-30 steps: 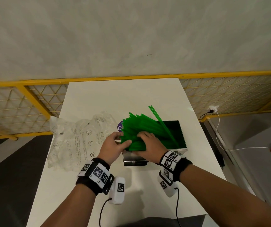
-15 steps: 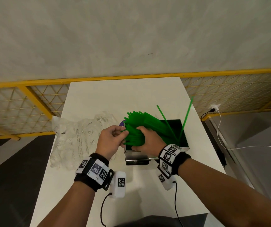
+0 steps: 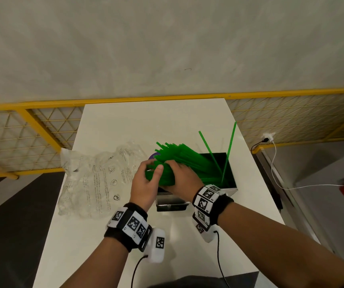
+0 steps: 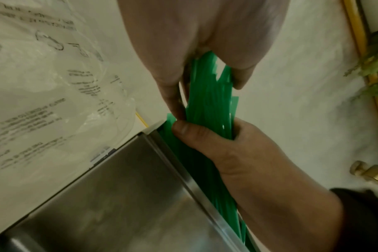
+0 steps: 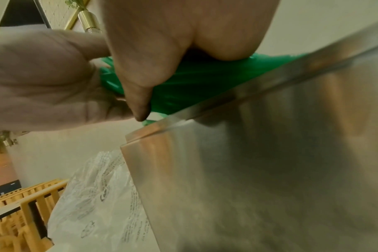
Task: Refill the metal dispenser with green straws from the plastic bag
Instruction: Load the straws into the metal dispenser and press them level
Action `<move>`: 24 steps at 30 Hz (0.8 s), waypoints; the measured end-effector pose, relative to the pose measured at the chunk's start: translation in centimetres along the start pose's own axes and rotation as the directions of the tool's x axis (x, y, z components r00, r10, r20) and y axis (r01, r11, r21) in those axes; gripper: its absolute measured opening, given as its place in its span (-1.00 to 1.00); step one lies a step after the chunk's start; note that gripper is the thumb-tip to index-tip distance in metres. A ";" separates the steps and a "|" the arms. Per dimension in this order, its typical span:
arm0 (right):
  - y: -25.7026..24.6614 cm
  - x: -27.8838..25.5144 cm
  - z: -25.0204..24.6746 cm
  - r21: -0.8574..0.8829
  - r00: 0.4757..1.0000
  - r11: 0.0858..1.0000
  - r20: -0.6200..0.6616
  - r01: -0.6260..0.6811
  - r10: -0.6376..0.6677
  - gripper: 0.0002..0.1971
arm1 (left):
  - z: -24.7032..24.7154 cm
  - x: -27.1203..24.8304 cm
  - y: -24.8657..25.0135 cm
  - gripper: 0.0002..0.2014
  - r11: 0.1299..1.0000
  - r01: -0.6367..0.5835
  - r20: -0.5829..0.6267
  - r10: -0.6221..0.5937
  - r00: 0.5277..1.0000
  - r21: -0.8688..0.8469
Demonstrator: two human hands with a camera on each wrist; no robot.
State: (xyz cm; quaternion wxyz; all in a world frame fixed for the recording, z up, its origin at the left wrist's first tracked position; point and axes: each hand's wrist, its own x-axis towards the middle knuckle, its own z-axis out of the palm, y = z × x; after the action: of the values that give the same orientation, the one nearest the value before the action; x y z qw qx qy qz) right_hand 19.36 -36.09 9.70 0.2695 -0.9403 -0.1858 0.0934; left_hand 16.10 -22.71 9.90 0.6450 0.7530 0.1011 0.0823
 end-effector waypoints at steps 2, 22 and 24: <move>0.0 0.1 0.1 0.043 1.000 0.999 0.010 0.002 -0.002 -0.26 | -0.1 0.8 -0.2 -0.79 0.998 -0.010 -0.034 0.012 0.999 0.057; 10.5 -3.2 -5.5 0.035 0.843 0.878 -0.262 -0.478 0.470 -0.18 | 2.9 0.8 -1.7 -0.72 0.981 0.174 -0.082 -0.168 0.982 0.084; 11.1 -2.2 -5.4 -0.071 0.878 0.879 -0.125 -0.472 0.462 -0.20 | 2.8 -0.5 -1.4 -0.46 0.994 0.087 0.074 -0.092 0.993 0.066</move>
State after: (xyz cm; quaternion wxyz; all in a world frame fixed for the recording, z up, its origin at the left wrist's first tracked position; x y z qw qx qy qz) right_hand 22.21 -48.25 8.36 0.2011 -0.9731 0.0563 0.0971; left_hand 16.27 -25.30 8.07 0.6276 0.7701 0.1124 0.0209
